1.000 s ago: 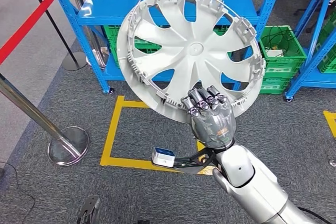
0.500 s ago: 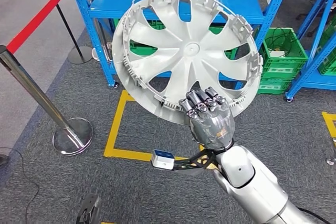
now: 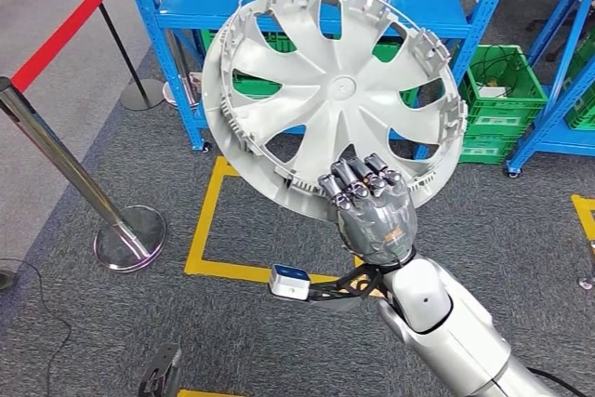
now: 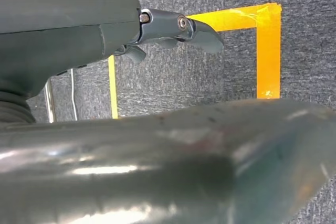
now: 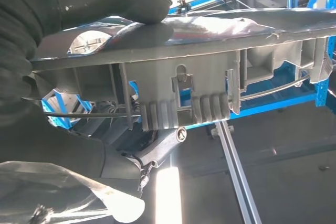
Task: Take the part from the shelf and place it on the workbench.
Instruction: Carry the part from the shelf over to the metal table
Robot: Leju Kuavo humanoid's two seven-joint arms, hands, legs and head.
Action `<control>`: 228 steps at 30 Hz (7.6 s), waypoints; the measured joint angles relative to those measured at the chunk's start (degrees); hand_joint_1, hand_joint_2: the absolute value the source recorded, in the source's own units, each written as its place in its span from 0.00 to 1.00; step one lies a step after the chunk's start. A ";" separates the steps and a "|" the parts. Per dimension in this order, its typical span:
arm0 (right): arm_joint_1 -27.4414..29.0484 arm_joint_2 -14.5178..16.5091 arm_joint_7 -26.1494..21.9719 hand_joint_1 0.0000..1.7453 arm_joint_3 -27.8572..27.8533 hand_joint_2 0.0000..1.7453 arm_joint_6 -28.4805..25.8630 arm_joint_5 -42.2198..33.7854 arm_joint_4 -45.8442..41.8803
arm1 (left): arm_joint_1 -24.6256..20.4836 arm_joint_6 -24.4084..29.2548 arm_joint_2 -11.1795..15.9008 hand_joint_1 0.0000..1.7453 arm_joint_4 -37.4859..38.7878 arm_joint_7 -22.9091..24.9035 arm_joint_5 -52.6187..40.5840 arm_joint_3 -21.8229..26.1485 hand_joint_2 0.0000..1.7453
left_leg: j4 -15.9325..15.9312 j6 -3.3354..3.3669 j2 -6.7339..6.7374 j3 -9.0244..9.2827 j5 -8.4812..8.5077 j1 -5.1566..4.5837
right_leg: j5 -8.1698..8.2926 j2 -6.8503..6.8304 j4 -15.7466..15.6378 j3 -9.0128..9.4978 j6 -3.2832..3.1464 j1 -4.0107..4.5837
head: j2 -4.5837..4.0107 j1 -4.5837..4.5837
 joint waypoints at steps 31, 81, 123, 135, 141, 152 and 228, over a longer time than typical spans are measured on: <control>0.15 0.00 0.16 1.00 0.02 1.00 0.00 0.05 -0.07 | -0.16 -0.70 -0.35 0.00 0.00 -0.76 -1.62 -0.40 0.00 | -0.75 1.08 0.16 -1.41 2.20 0.71 | -9.82 0.10 17.05 -6.02 2.12 -0.96 | 0.00 0.20; 0.25 0.04 0.30 1.00 -0.01 1.00 -0.02 0.08 -0.47 | -0.17 -0.62 -0.43 0.00 0.00 -1.36 -3.92 -1.44 0.00 | 1.74 -0.59 0.07 -0.94 -0.57 0.14 | -4.12 -0.01 2.28 1.90 0.21 -0.04 | 0.00 -0.05; 2.75 -0.17 0.61 1.00 -1.81 1.00 -0.04 0.05 -1.20 | -0.39 0.07 -0.23 0.00 -0.01 -0.67 -4.23 -1.42 0.00 | 18.11 -1.56 0.96 -7.85 -7.97 1.04 | -5.16 1.76 2.69 2.48 -0.79 -0.50 | 0.00 0.11; 2.99 -0.20 0.51 1.00 -2.20 1.00 -0.09 0.05 -1.31 | -0.55 0.22 -0.26 0.00 -0.02 -0.71 -4.21 -1.38 0.00 | -0.04 0.78 -0.35 -0.21 0.28 1.02 | -8.88 1.35 10.17 -2.53 1.49 -0.58 | 0.00 0.13; 3.11 -0.27 0.52 1.00 -2.35 1.00 -0.07 0.05 -1.17 | -0.33 0.23 -0.38 0.00 -0.02 -0.74 -4.21 -1.36 0.00 | 0.46 0.30 2.80 -0.31 -0.05 0.97 | -6.73 -1.12 8.29 -0.38 2.21 -0.71 | 0.00 0.19; 3.30 -0.26 0.69 1.00 -2.62 1.00 -0.07 0.03 -1.07 | -0.17 0.07 -0.36 0.00 -0.02 -0.78 -4.22 -1.33 0.00 | 16.46 -1.90 1.04 -6.69 -8.76 1.02 | -5.12 1.13 2.18 2.78 -0.84 -0.46 | 0.00 0.09; 4.34 -0.51 2.66 1.00 -2.91 1.00 -0.12 0.45 0.19 | 0.71 2.55 -1.37 0.00 -0.02 -0.39 -4.22 5.75 0.00 | -0.22 0.77 0.32 -0.80 0.49 0.70 | -11.39 1.14 14.74 -4.39 1.16 -0.23 | 0.00 0.33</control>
